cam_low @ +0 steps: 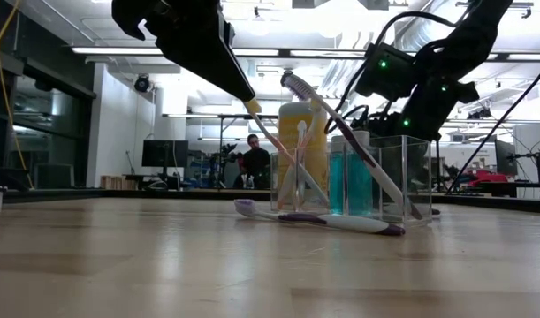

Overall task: Pick & Place toothbrushing station
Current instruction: Put the top purple toothbrush into the bottom compartment of the transparent organizer

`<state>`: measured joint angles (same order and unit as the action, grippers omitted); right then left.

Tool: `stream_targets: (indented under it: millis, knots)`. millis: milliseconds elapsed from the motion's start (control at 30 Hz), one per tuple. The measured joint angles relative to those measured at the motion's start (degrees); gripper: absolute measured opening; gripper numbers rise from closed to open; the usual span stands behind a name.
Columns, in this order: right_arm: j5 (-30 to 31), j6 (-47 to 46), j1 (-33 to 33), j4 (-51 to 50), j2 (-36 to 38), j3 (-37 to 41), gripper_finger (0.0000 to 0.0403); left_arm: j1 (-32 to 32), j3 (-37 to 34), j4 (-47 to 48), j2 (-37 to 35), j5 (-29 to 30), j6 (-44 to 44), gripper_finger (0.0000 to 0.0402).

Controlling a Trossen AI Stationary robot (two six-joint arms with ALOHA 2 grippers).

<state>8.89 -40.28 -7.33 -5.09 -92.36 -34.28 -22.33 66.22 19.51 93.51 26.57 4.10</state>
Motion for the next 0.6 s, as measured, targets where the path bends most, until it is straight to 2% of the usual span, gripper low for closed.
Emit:
stream_targets:
  millis: [200, 600]
  knots:
    - [-0.7, 1.5, 0.0, -0.2, 0.0, 0.0, 0.0049, 0.0, 0.0, 0.3, 0.0, 0.0, 0.0, 0.0059]
    - [-2.5, 1.3, 0.1, -2.2, 0.1, -0.2, 0.0034, -0.9, 0.1, 0.3, 0.0, 0.0, -0.1, 0.0059]
